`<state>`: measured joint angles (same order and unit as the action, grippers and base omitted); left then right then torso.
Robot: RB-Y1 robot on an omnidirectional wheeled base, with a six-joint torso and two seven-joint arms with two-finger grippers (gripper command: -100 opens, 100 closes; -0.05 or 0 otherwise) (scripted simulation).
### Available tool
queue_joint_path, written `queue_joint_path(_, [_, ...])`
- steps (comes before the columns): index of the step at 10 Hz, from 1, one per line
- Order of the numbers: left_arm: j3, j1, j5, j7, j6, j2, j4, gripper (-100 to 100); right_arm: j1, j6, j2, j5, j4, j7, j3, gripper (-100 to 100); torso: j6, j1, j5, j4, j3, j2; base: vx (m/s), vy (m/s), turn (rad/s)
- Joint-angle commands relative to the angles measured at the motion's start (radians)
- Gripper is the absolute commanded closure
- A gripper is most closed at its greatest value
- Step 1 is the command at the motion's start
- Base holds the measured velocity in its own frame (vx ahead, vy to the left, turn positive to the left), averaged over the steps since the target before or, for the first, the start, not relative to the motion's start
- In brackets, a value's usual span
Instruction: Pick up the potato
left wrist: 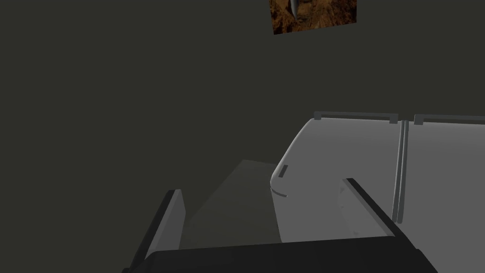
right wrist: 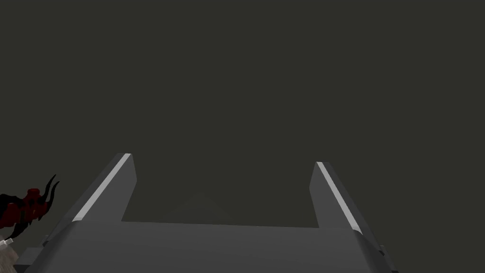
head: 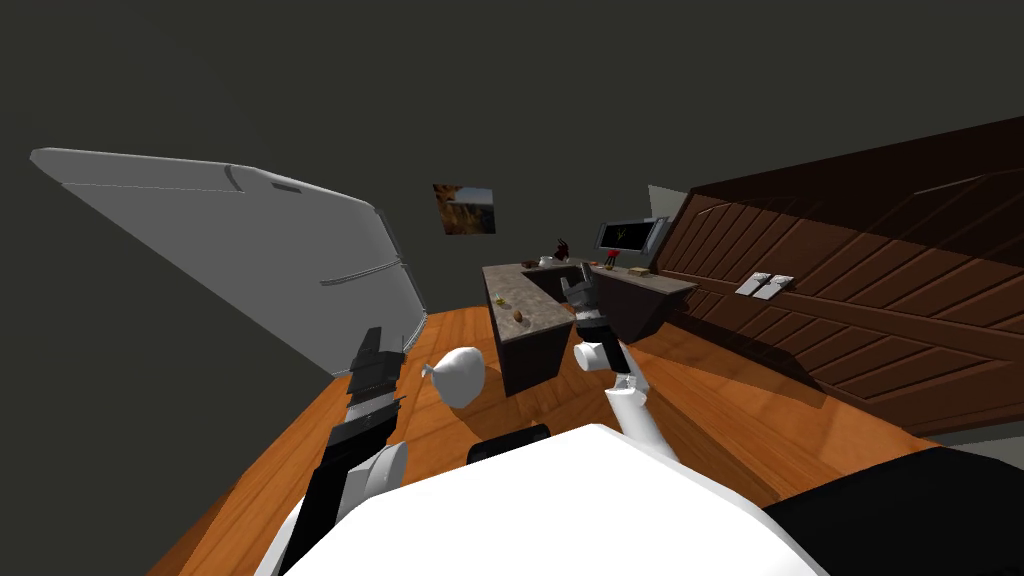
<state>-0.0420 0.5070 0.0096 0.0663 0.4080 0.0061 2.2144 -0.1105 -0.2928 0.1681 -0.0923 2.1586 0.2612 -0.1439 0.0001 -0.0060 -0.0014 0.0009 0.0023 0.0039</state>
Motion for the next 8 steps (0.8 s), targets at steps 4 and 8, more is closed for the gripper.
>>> queue_joint_path(4, [0.0, 0.0, 0.0, 0.0, 0.0, 0.0, 0.0, 0, 0.134, 0.092, 0.019, -0.032, -0.1, 0.113, -0.064, -100, 0.0, 0.001, 0.0, 0.0, -0.001, -0.002, -0.04, -0.087, 0.011])
queue_joint_path(8, [0.0, 0.0, 0.0, 0.0, 0.0, 0.0, 0.0, 0, 0.235, 0.172, 0.027, -0.061, -0.192, 0.201, -0.114, -100, 0.0, 0.001, 0.0, -0.001, -0.001, -0.002, -0.034, -0.078, 0.016])
